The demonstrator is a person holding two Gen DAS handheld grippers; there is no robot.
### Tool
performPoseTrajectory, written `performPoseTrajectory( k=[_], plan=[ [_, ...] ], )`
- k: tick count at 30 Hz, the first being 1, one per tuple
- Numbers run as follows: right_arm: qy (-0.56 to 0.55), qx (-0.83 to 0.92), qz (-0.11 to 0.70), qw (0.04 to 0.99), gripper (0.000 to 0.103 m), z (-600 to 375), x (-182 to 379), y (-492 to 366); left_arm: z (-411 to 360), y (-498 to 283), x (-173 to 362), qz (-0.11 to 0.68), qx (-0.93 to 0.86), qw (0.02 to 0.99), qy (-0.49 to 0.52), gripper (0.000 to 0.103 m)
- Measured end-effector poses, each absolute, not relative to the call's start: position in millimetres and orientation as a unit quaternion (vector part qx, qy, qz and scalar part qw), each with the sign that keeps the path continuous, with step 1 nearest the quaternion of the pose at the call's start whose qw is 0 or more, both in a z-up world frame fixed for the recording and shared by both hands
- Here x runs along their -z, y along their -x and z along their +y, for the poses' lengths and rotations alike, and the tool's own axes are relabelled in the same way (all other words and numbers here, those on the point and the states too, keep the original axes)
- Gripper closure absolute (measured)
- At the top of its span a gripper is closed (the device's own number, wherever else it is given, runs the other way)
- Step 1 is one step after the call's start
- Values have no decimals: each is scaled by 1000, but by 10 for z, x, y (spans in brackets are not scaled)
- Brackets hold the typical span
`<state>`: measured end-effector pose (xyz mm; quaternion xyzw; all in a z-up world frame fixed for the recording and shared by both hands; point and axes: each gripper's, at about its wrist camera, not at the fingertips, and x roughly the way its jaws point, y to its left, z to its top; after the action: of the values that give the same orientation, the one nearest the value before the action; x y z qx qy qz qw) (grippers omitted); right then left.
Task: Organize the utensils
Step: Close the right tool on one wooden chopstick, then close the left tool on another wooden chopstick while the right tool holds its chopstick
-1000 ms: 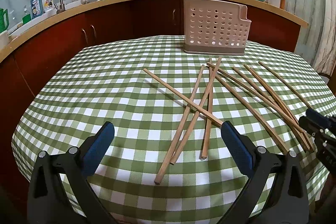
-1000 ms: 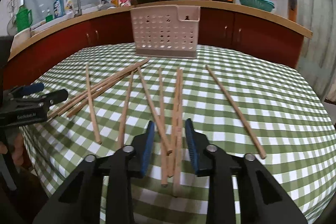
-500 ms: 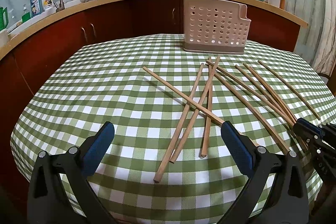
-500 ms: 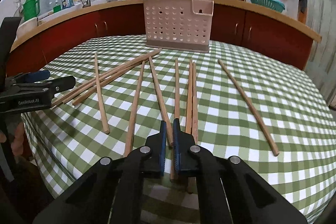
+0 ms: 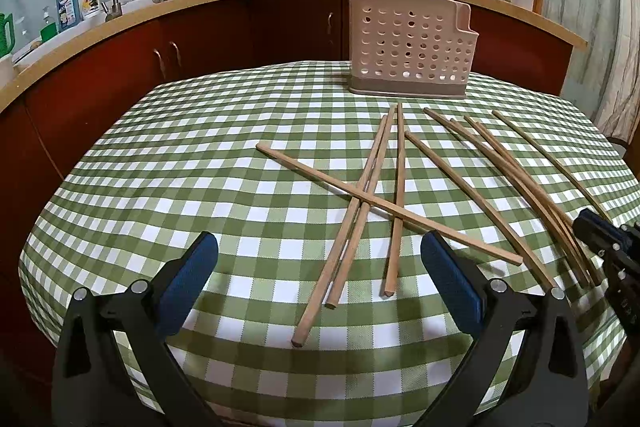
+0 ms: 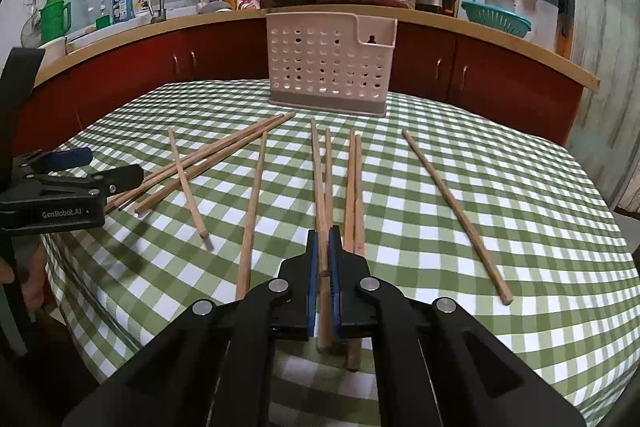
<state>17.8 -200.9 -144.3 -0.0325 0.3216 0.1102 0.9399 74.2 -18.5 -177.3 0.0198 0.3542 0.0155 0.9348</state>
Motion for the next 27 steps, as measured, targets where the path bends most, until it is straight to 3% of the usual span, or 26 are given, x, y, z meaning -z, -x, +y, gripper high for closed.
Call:
performPoseTrajectory(
  k=[10, 15, 27],
  plan=[
    [37, -72, 299, 951, 97, -2157, 1352, -164, -59, -786, 1861, 367, -30, 929, -14, 4],
    [33, -66, 303, 950, 97, -2227, 1384, -164, 2, -811, 1953, 380, -34, 924, -19, 19],
    [31, -70, 302, 950, 97, -2223, 1379, -165, 99, -688, 1991, 397, -25, 917, -18, 23]
  ],
)
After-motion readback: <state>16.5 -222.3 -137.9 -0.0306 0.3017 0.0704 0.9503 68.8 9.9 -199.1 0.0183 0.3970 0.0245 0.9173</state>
